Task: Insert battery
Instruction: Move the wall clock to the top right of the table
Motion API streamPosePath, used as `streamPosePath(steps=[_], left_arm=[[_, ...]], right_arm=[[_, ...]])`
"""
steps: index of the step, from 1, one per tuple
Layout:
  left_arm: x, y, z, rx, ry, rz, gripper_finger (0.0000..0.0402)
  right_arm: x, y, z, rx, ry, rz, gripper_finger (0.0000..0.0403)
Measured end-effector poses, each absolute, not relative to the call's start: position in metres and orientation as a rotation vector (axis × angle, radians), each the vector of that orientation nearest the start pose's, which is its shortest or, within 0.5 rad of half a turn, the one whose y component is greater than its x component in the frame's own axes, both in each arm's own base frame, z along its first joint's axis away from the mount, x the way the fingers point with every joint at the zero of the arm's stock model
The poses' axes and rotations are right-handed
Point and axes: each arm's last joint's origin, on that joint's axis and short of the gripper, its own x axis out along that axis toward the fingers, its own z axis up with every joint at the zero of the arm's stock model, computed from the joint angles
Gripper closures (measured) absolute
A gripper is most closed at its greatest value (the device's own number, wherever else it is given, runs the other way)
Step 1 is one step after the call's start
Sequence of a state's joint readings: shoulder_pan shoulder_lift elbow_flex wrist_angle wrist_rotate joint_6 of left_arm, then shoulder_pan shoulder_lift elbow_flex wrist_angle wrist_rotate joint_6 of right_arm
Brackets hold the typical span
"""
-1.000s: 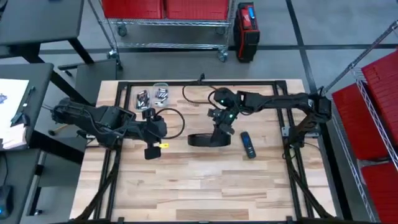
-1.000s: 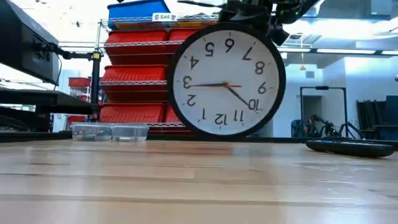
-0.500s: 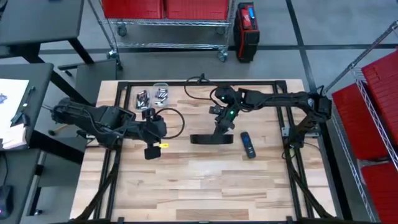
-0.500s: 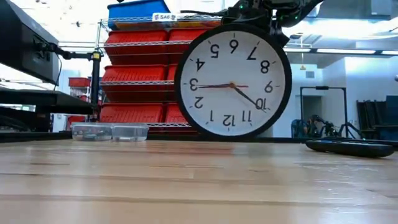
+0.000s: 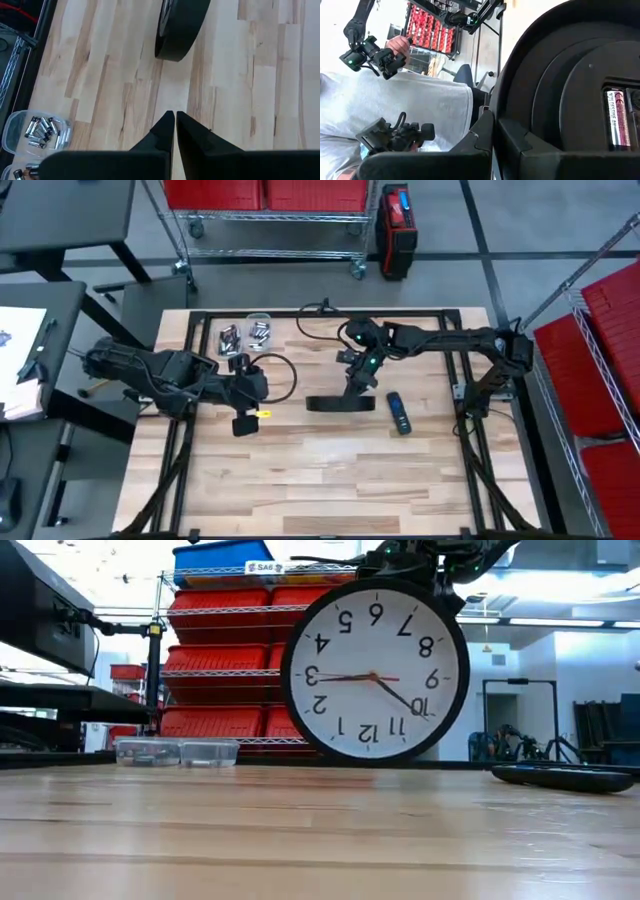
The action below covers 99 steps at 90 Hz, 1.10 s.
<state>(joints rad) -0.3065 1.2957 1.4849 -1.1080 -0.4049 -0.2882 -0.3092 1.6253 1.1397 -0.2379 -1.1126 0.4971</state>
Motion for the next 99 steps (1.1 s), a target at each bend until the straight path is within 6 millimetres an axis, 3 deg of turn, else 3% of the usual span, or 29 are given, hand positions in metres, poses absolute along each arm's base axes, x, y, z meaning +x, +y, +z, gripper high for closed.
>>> streamPosePath(steps=[38, 63, 83, 99], left_arm=[[0.231, -0.057, 0.390, 0.025, 0.803, 0.220, 0.0391], [0.254, -0.035, 0.392, -0.161, 0.751, 0.093, 0.0285], [0.288, -0.015, 0.365, -0.098, 0.848, 0.112, 0.0203], [0.317, -0.012, 0.343, -0.069, 0.874, 0.069, 0.0170]], right_arm=[[0.331, -0.079, 0.253, 0.942, 0.757, 0.624, 0.0403], [0.331, -0.079, 0.253, 0.941, 0.755, 0.624, 0.0403], [0.332, -0.079, 0.254, 0.936, 0.747, 0.636, 0.0403], [0.332, -0.079, 0.254, 0.933, 0.743, 0.641, 0.0403]])
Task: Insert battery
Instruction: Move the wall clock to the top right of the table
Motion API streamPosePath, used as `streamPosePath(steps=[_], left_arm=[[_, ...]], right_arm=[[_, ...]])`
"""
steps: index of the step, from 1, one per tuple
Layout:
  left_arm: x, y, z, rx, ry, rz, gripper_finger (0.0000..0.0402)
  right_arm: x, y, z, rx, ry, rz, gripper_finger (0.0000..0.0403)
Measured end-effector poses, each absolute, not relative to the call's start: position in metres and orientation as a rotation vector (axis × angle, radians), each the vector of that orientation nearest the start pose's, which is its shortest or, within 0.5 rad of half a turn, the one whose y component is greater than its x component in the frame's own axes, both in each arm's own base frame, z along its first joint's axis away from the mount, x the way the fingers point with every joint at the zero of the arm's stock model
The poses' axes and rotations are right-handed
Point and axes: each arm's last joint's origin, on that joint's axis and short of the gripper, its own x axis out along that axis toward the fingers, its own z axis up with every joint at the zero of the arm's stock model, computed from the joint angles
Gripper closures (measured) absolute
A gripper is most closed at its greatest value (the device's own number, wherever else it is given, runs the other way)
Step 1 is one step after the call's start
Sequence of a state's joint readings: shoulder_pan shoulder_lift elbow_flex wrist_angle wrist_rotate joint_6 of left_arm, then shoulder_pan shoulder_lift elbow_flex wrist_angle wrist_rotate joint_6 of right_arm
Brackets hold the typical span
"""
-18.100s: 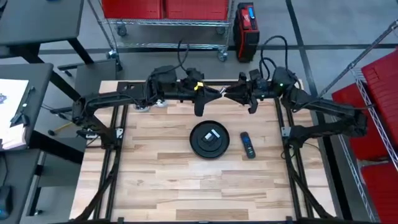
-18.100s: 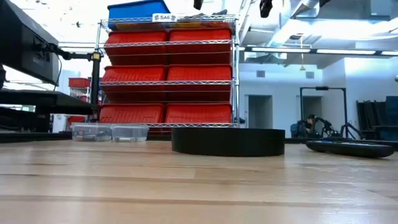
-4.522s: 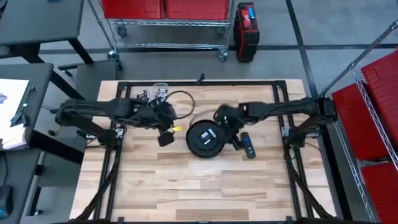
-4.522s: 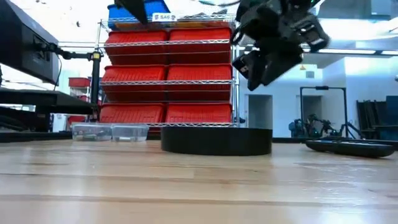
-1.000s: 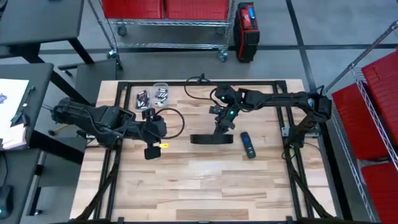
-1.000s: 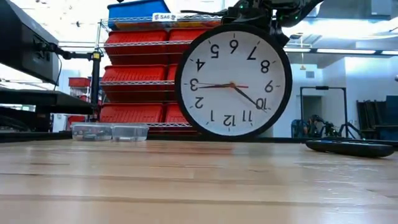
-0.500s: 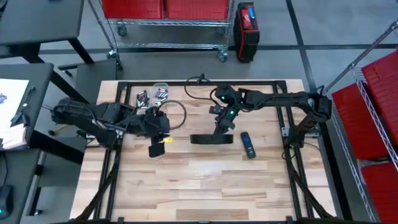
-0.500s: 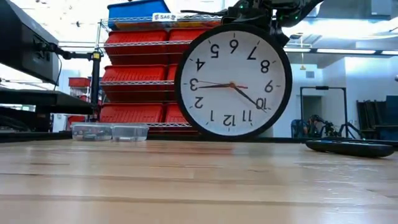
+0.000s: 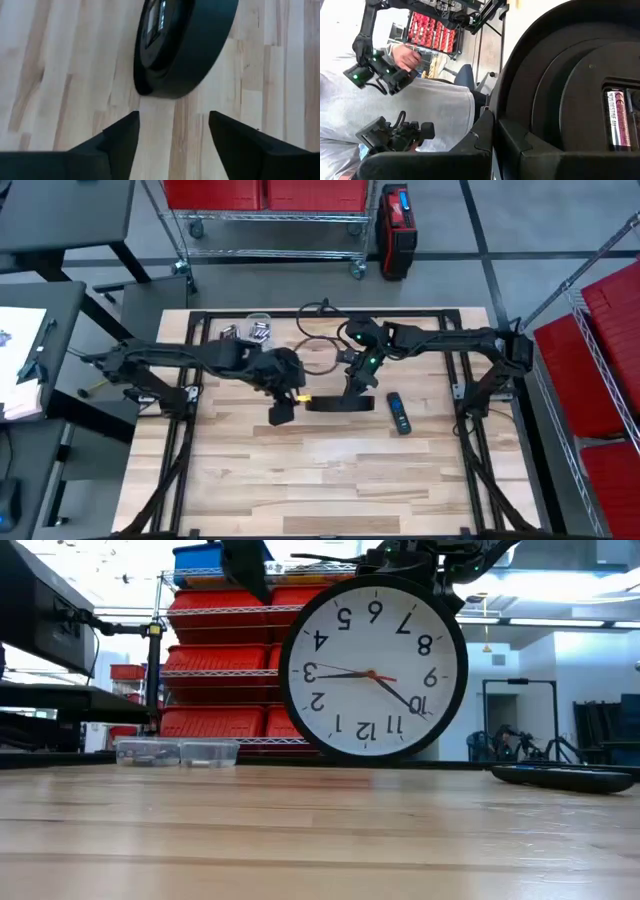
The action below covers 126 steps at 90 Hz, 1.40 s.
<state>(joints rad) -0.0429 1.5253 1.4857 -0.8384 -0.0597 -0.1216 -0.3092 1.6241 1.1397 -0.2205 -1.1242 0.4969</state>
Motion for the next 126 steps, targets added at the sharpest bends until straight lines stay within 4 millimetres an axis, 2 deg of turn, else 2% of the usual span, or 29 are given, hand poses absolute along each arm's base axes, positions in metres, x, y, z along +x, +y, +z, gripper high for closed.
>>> streamPosePath(steps=[30, 53, 100, 116, 126], left_arm=[[0.343, -0.017, 0.324, -0.019, 0.858, 0.039, 0.0161], [0.356, -0.011, 0.314, 0.041, 0.835, 0.167, 0.0161], [0.362, -0.005, 0.313, 0.127, 0.792, 0.323, 0.0161], [0.362, -0.007, 0.312, 0.193, 0.809, 0.280, 0.0161], [0.362, -0.011, 0.312, 0.212, 0.815, 0.166, 0.0161]], right_arm=[[0.327, -0.093, 0.255, 0.985, 0.732, 0.627, 0.0403], [0.325, -0.100, 0.256, 0.999, 0.717, 0.634, 0.0403], [0.324, -0.100, 0.258, 1.017, 0.715, 0.706, 0.0402], [0.324, -0.101, 0.258, 1.019, 0.713, 0.708, 0.0403], [0.324, -0.102, 0.259, 1.003, 0.705, 0.719, 0.0403]])
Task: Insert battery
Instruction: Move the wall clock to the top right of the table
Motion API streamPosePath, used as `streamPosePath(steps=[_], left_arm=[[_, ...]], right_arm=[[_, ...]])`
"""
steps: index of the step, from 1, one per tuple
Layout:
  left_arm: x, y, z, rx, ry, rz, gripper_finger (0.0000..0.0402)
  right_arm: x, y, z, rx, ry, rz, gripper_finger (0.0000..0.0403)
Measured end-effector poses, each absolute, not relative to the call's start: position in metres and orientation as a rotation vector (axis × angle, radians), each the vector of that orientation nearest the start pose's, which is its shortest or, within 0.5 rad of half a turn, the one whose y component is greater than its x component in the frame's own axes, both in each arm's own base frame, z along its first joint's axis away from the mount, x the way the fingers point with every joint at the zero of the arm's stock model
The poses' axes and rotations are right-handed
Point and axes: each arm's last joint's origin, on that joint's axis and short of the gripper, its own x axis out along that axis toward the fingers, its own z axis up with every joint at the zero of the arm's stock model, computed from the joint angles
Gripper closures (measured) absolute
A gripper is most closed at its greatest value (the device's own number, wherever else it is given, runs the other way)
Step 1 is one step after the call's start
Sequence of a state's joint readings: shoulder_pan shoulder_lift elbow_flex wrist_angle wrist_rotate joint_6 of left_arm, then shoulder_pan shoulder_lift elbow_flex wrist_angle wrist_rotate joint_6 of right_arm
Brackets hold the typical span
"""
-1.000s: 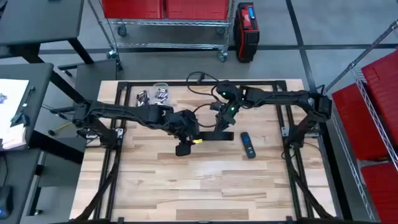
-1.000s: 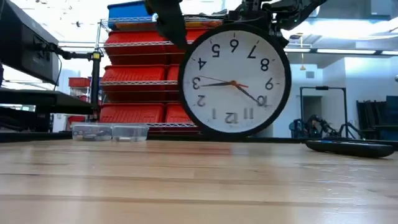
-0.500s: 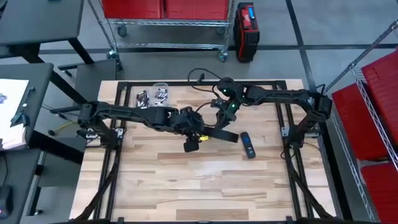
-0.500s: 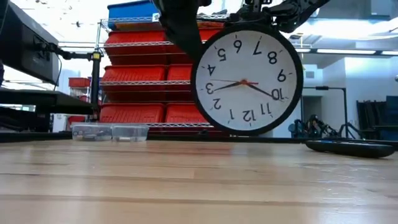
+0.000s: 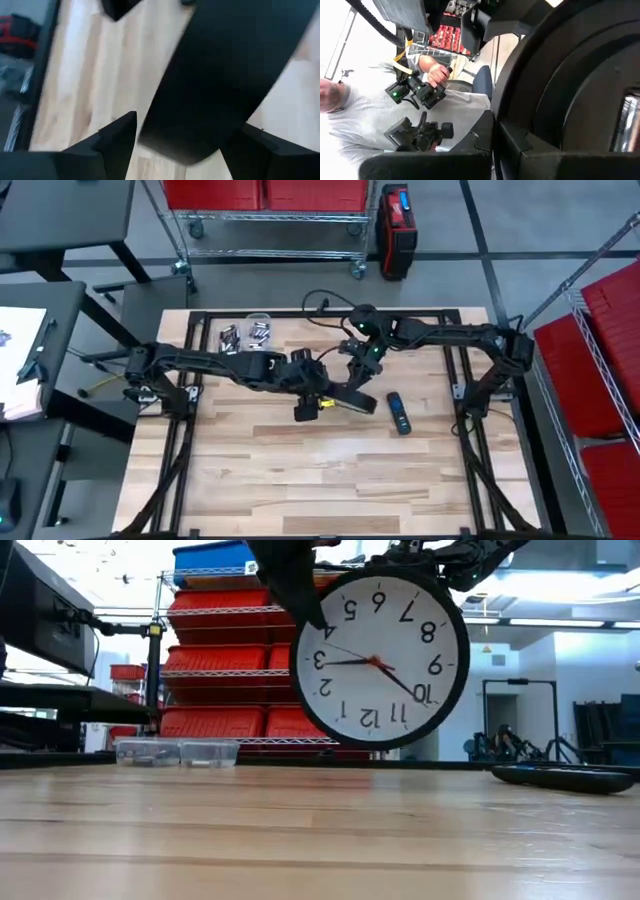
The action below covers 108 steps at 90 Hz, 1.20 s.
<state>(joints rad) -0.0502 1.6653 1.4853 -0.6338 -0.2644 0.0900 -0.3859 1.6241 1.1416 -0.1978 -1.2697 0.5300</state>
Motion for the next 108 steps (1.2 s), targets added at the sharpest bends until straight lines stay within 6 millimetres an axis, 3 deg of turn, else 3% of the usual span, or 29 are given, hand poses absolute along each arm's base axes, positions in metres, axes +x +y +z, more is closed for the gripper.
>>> streamPosePath(steps=[21, 38, 51, 61, 87, 108], left_arm=[[0.365, -0.011, 0.311, 0.199, 0.805, 0.087, 0.0170], [0.365, -0.011, 0.310, 0.155, 0.808, 0.093, 0.0258], [0.364, -0.012, 0.310, 0.113, 0.811, 0.106, 0.0258], [0.363, -0.011, 0.309, 0.075, 0.823, 0.134, 0.0258], [0.361, -0.001, 0.307, -0.068, 0.847, 0.118, 0.0258], [0.378, 0.047, 0.301, -0.290, 0.724, 0.223, 0.0258]], right_arm=[[0.324, -0.102, 0.258, 0.997, 0.702, 0.720, 0.0403], [0.324, -0.103, 0.258, 0.999, 0.702, 0.704, 0.0398], [0.322, -0.108, 0.258, 1.011, 0.696, 0.685, 0.0384], [0.315, -0.128, 0.259, 1.023, 0.658, 0.624, 0.0365], [0.258, -0.204, 0.281, 0.946, 0.442, 0.319, 0.0336], [0.204, -0.239, 0.308, 0.823, 0.291, 0.066, 0.0305]])
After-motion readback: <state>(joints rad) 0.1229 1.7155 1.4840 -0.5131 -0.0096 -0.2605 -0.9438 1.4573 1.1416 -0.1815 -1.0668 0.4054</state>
